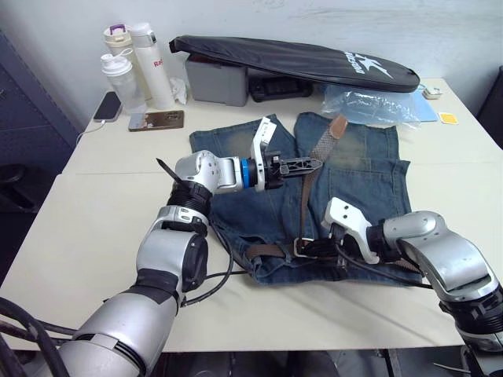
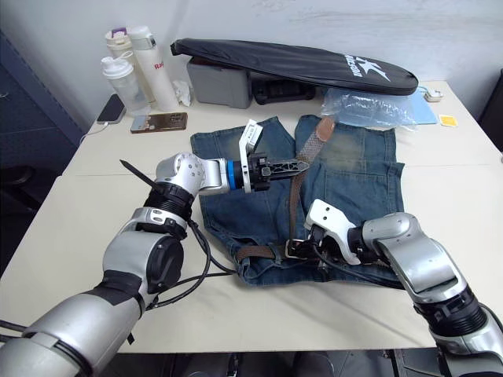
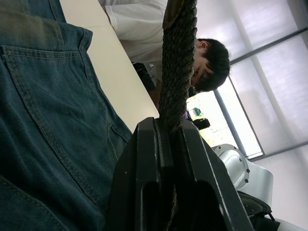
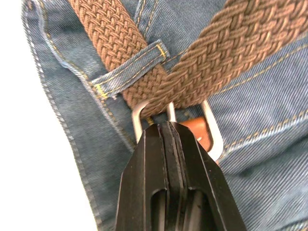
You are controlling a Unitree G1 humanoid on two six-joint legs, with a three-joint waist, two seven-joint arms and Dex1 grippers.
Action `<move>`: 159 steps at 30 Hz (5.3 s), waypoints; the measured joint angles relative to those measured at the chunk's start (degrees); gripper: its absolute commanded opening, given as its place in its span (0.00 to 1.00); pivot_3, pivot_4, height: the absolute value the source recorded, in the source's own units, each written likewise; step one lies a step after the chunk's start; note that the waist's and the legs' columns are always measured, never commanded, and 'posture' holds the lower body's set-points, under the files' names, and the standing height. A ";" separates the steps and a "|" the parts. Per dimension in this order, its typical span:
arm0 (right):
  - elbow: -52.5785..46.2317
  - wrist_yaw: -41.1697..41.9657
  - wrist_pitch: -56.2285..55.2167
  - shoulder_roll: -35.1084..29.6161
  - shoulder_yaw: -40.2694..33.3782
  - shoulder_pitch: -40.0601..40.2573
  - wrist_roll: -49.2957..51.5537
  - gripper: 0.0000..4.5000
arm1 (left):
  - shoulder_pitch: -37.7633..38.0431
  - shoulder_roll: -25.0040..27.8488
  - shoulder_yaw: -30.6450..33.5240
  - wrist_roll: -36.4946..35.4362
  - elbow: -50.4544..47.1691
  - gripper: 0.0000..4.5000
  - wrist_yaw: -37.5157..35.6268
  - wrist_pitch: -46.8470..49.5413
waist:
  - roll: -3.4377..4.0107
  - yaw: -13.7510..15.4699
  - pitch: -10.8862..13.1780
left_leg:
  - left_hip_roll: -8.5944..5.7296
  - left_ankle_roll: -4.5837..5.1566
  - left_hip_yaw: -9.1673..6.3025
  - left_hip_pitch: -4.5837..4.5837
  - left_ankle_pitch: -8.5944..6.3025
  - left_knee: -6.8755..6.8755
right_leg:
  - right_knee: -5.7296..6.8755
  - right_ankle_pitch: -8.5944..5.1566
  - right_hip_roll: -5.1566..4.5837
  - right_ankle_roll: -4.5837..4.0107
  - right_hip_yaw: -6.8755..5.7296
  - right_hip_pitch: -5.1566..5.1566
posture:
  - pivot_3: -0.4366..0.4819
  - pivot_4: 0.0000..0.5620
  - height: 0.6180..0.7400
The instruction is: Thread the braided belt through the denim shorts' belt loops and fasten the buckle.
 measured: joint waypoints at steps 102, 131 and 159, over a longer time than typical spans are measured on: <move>-9.55 -27.21 -36.92 0.52 0.74 24.07 -27.33 0.00 | 11.00 18.15 -35.92 40.39 -13.30 0.00 -13.06 -63.44 | 0.22 -1.59 0.08 | 0.08 0.23 0.10 -0.04 0.17 0.89 | 1.35 0.08 -0.02 -0.16 0.29 -0.27 | 0.48 0.27 0.22; -9.56 -26.17 -31.71 2.55 -0.98 20.51 -27.98 0.00 | 10.95 19.60 -38.22 42.57 -18.46 0.00 -18.78 -63.22 | 0.24 -1.58 0.06 | 0.07 0.23 0.11 -0.07 0.17 1.01 | 1.65 0.08 -0.04 -0.16 0.34 -0.30 | 0.48 0.27 0.22; -11.62 -27.23 -27.44 7.11 3.02 19.12 -33.75 0.00 | 11.79 11.53 -38.80 42.42 -22.12 0.00 -19.03 -57.05 | 0.36 -1.71 -0.01 | 0.08 0.23 0.14 -0.06 0.17 1.05 | 1.76 0.07 -0.03 -0.17 0.39 -0.34 | 0.48 0.27 0.22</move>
